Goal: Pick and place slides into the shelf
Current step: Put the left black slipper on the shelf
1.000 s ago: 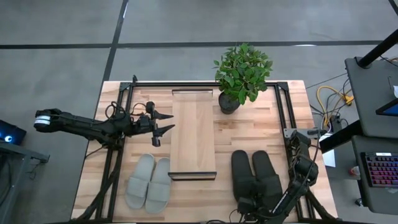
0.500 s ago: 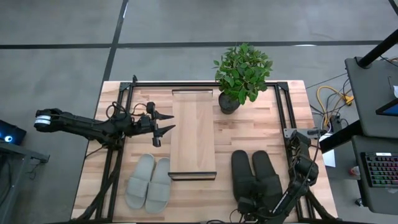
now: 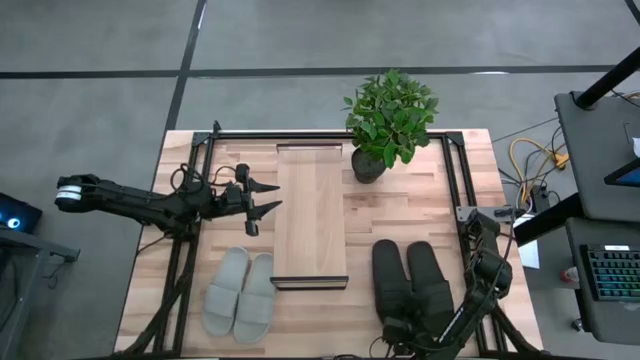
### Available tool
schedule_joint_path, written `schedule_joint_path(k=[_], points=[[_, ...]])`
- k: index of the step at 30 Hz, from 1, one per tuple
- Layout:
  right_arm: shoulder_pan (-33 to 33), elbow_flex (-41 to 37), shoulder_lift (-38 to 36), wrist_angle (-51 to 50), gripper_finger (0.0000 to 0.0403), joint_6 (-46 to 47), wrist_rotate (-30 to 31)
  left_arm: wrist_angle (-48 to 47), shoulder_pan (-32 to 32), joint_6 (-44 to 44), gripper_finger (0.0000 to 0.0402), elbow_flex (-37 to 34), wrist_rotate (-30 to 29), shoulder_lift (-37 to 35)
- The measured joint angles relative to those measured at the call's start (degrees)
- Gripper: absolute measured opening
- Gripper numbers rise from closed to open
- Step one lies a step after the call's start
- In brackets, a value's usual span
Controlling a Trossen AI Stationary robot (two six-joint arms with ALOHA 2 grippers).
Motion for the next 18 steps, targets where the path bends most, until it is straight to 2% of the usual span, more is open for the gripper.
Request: schedule_joint_path(k=[3,11,18], points=[[0.0,0.0,0.0,0.0,0.0015,-0.1,0.0,0.0,0.0,0.0,0.0162,0.0,0.0,0.0],[0.0,1.0,0.0,-0.3,0.0012,-0.3,0.3,0.0,0.0,0.0,0.0162,0.0,0.0,0.0],[-0.1,3.7,-1.4,0.1,0.0011,-1.4,3.3,0.0,0.0,0.0,0.0162,0.0,0.0,0.0]])
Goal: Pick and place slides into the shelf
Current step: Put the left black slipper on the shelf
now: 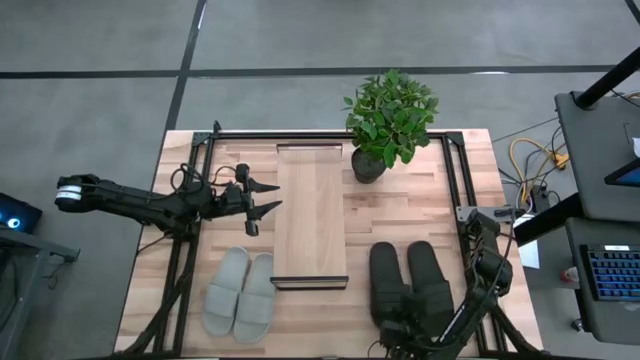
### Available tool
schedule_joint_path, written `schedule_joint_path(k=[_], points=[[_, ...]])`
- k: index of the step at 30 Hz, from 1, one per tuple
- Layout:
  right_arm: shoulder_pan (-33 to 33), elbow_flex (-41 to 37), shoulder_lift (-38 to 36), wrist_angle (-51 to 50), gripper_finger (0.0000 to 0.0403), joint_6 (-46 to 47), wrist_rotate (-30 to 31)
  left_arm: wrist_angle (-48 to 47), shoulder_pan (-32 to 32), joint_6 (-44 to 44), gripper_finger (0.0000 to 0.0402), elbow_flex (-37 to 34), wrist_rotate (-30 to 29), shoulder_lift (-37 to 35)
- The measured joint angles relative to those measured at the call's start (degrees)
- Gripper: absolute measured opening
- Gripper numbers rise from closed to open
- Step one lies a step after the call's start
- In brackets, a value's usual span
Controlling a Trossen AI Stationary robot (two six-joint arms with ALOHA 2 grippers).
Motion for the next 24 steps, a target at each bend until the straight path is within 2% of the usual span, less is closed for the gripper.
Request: schedule_joint_path(k=[11,24], points=[[0.0,0.0,-3.3,0.0,0.0011,-3.6,0.6,0.0,0.0,0.0,0.0162,0.0,0.0,0.0],[-0.1,0.0,-10.2,0.0,0.0011,-2.8,3.6,0.0,0.0,0.0,0.0162,-0.1,0.0,0.0]])
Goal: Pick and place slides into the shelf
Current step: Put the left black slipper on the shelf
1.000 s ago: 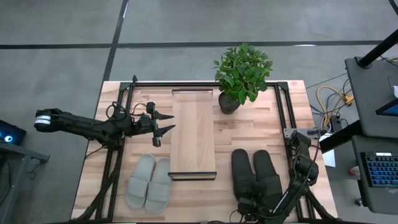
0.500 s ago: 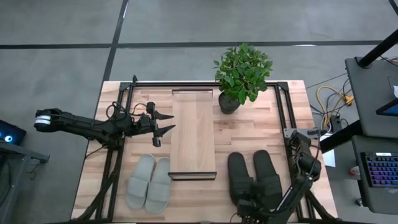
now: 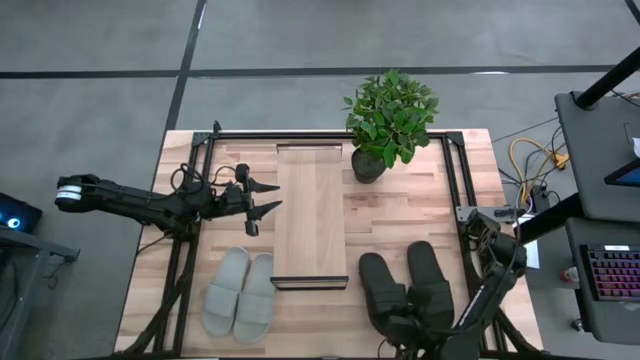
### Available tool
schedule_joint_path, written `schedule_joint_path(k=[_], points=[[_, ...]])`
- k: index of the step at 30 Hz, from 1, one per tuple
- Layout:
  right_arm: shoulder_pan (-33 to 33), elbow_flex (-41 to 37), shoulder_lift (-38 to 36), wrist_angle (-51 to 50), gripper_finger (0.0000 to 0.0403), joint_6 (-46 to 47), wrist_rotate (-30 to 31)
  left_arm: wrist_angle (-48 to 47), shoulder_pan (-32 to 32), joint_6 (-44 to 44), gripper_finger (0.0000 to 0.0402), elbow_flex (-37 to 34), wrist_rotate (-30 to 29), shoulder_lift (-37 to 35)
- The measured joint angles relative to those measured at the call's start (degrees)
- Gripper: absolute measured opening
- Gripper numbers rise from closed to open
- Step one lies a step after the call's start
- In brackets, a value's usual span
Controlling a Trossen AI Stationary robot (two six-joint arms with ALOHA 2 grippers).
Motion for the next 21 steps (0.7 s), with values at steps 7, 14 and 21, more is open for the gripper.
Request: schedule_joint_path(k=[7,14,21], points=[[0.0,0.0,-3.0,0.0,0.0011,-1.5,1.7,0.0,0.0,0.0,0.0162,0.0,0.0,0.0],[0.0,-0.1,-4.9,0.0,0.0011,-3.4,1.7,0.0,0.0,0.0,0.0162,0.0,0.0,0.0],[0.2,-0.1,-6.8,0.0,0.0011,-4.2,1.6,0.0,0.0,0.0,0.0162,0.0,0.0,0.0]])
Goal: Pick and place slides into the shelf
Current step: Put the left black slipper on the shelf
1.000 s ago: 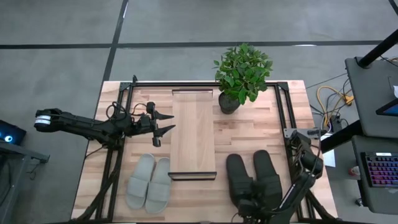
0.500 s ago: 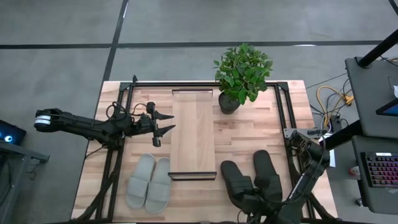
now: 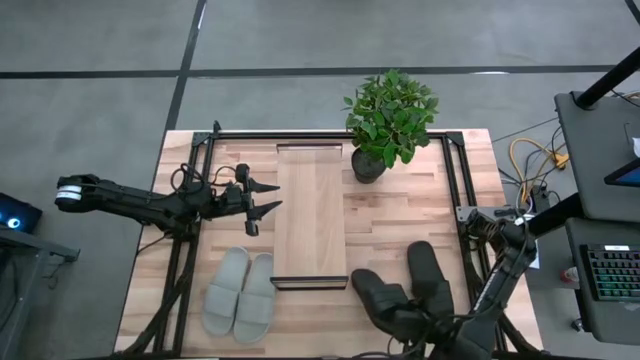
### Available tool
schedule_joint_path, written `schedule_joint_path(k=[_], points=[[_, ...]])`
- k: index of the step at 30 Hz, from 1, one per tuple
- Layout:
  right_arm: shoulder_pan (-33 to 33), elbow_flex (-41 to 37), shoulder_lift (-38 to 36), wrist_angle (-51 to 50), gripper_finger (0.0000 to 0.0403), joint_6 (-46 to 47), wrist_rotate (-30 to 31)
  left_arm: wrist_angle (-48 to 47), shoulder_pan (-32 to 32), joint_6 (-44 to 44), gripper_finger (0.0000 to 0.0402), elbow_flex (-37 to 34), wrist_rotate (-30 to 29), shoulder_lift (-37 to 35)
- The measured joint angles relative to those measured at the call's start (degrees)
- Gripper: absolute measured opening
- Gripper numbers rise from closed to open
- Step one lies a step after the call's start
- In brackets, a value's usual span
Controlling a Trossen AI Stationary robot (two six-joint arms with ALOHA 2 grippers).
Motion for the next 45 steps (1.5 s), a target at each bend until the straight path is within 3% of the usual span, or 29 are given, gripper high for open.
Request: schedule_joint_path(k=[45], points=[[0.6,0.0,-15.7,-0.1,0.0011,-7.8,1.4,0.0,0.0,0.0,0.0162,-0.4,0.2,0.0]])
